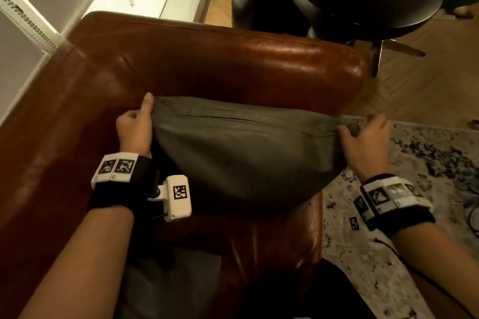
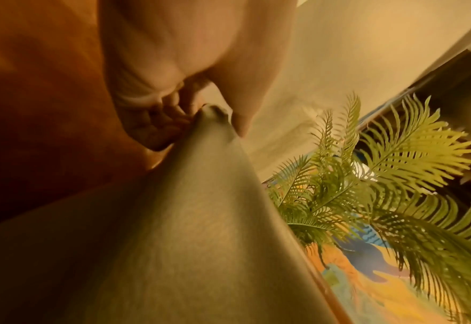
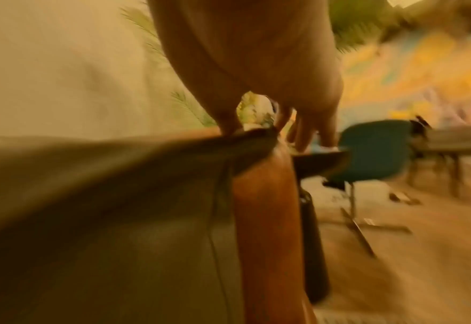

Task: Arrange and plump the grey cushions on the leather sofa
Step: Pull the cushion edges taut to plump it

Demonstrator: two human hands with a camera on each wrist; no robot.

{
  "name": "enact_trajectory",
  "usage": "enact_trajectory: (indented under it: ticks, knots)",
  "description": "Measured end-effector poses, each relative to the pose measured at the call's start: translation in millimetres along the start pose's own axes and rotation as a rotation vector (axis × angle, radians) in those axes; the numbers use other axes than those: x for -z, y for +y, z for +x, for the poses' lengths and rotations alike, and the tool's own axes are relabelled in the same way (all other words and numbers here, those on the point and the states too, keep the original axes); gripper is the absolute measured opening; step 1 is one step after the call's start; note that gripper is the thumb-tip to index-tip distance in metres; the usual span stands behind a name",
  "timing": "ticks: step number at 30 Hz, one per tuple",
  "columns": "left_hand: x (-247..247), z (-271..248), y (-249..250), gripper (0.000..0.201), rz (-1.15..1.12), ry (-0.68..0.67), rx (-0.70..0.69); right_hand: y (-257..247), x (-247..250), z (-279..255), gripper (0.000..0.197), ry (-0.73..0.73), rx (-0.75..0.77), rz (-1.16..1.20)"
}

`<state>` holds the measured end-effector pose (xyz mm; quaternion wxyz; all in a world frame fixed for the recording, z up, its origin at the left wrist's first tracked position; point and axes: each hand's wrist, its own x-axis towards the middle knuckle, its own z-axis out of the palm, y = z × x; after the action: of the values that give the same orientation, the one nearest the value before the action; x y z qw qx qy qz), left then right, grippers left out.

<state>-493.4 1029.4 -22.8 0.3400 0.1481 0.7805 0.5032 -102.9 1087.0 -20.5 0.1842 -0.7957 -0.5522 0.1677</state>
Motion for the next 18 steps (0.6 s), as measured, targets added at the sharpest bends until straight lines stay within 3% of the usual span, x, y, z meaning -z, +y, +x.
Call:
enact_trajectory:
  ticks: [2, 5, 8, 10, 13, 18]
  knots:
    - [-2.7, -3.9, -2.8, 0.033, -0.066, -0.015, 0.004, -42.1, -8.8, -27.9, 0.047, 0.05, 0.3, -0.07]
    - [-8.6, -5.3, -6.7, 0.038, -0.071, 0.004, 0.013, -119.3, -59.1, -81.0, 0.047, -0.258, 0.63, 0.053]
    - [-12.4, -5.2, -10.8, 0.042, -0.02, 0.002, 0.017, -175.2, -104.0, -126.0, 0.053, -0.519, 0.759, -0.025]
    - [-8.4, -1.7, -12.5, 0.043, 0.002, 0.003, -0.006, -168.8, -112.0, -117.2, 0.053, -0.516, 0.801, -0.105]
    - [-4.6, 1.4, -15.1, 0.041, -0.031, -0.011, 0.015, -103.9, -94.2, -67.4, 0.056, -0.348, 0.733, -0.316]
    - [-17.9, -13.5, -16.6, 0.042, -0.084, 0.023, 0.015, 18.7, -22.6, -14.6, 0.061, -0.326, 0.243, -0.42]
